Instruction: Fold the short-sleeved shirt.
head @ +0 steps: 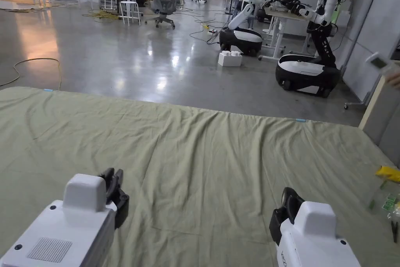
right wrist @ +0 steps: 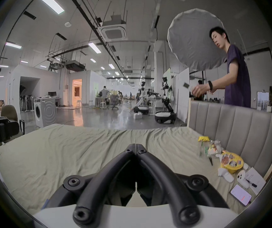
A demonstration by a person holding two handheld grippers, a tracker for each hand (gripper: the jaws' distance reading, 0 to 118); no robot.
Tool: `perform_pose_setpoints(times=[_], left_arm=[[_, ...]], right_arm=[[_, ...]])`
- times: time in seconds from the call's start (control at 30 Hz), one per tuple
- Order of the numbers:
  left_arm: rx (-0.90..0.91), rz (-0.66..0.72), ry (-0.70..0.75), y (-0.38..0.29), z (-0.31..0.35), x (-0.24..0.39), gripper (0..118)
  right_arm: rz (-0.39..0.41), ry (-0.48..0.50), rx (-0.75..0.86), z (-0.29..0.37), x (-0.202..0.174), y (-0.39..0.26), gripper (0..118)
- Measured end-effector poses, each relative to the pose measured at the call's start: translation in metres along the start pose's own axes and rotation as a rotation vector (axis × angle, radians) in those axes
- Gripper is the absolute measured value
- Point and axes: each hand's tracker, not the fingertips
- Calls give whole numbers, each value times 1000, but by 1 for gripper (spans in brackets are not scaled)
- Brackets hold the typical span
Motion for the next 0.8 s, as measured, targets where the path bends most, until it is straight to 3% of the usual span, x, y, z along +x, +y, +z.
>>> perform_pose_setpoints(times=[0.13,0.3,0.43,0.53,0.67,0.7,0.8], left_arm=[[45,-64,83,4,2,-9,11],[16,-12,101,1,3,-24,11],[9,1,128,0,5,-38,11],[3,17,133,-6,8,-47,11],[-22,47,112,-16,15,-57,11],[-29,46,109,-19,16,-58,11],[-55,35,109,-30,22,-62,11]], right_arm=[[18,-8,30,0,-1,10,0],[48,-15,47,3,-1,17,0],[39,-32,36,6,1,15,0],[-19,-35,-16,12,0,8,0],[-56,85,-150,24,-23,-16,0],[-10,113,-145,27,-32,-21,0],[16,235,-232,41,-61,-51,0]])
